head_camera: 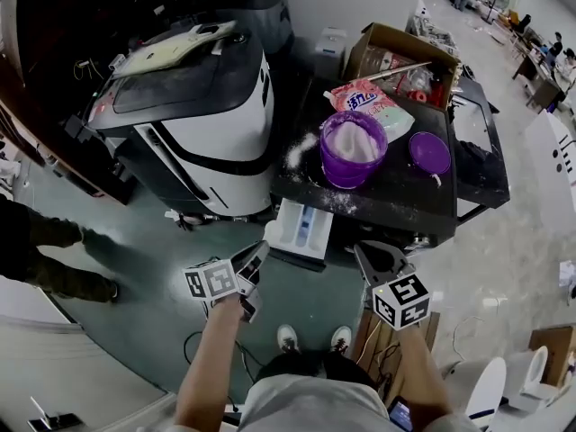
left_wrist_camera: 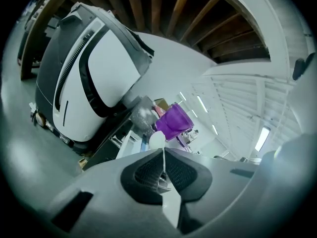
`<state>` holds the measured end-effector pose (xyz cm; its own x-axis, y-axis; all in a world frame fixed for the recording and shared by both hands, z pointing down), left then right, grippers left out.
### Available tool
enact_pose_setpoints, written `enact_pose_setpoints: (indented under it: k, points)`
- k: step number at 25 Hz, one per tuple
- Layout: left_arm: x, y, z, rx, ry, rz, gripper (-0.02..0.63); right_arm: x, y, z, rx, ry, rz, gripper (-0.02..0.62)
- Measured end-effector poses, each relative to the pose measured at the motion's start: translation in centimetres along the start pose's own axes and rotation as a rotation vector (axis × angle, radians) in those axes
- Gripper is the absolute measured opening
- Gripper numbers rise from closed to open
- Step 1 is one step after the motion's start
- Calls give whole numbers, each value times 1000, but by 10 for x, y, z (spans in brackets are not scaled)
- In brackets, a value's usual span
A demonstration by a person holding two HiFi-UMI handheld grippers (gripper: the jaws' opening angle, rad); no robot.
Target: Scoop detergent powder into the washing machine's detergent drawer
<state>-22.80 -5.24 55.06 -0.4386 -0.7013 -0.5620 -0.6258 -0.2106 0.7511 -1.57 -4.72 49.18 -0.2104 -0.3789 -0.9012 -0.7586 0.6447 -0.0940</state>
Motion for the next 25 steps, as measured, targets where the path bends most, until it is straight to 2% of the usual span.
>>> enact_pose_setpoints:
  k: [7, 14, 25]
  points:
    - [-7, 29, -27, 43, 76, -28, 15, -13, -1, -28, 13, 43, -3, -5]
    - [-17, 53, -43, 107, 166, -103, 15, -29, -1, -48, 47, 89, -28, -5]
    - [-20, 64, -60, 216, 307, -347, 14, -51, -7, -62, 67, 136, -41, -5]
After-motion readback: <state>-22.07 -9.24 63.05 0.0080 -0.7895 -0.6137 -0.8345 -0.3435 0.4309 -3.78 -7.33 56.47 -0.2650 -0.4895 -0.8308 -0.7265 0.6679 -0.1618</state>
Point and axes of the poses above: the fingertips, and each gripper's own axes: z backward along the fingers, y to its left, x out of its top, the point moved 1 cm from there along z, backward along the fingers, and after that the axes turned 1 degree about y, right-handed, at the moved point
